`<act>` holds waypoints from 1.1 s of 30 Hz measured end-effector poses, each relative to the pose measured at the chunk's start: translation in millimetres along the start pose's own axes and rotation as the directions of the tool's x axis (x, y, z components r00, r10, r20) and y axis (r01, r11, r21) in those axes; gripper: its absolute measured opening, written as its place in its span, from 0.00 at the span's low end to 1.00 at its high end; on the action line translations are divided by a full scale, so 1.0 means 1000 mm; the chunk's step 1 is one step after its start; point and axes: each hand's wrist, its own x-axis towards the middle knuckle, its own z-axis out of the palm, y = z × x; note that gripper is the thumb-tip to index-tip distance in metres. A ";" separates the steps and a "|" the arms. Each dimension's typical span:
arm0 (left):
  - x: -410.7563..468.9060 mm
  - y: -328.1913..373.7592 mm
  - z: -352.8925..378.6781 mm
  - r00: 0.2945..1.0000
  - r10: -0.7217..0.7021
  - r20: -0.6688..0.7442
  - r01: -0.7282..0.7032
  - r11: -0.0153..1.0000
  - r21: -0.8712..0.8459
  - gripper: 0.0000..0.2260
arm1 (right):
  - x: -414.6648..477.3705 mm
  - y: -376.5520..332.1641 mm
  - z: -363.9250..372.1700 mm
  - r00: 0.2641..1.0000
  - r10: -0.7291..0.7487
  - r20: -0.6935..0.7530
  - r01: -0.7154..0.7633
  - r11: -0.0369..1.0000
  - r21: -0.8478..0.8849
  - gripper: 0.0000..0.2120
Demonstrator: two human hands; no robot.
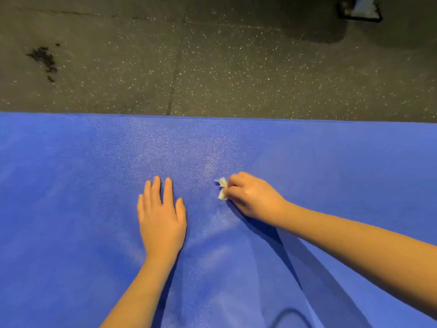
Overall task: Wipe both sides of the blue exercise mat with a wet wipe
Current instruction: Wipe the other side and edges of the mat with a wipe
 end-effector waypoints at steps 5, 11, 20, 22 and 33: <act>0.000 0.004 0.001 1.000 -0.011 0.015 0.011 1.000 -0.017 0.26 | 0.024 0.039 -0.008 0.920 0.288 -0.265 -0.328 0.937 -0.118 0.07; 0.002 0.005 -0.003 1.000 -0.005 0.002 0.005 1.000 -0.012 0.23 | 0.010 -0.005 0.010 0.999 -0.010 -0.049 0.007 0.998 -0.059 0.05; -0.062 0.004 -0.014 0.991 0.019 0.130 -0.025 0.998 0.050 0.26 | 0.013 0.006 0.008 0.948 0.233 -0.217 -0.245 0.969 -0.032 0.05; -0.060 0.001 -0.012 0.993 0.005 0.120 -0.011 0.998 0.056 0.26 | -0.007 -0.018 0.019 0.995 0.052 -0.086 -0.052 0.999 0.001 0.04; -0.061 0.004 -0.011 0.994 -0.011 0.112 0.011 1.000 -0.002 0.26 | -0.028 -0.050 0.035 0.982 0.087 -0.170 -0.078 0.995 0.060 0.03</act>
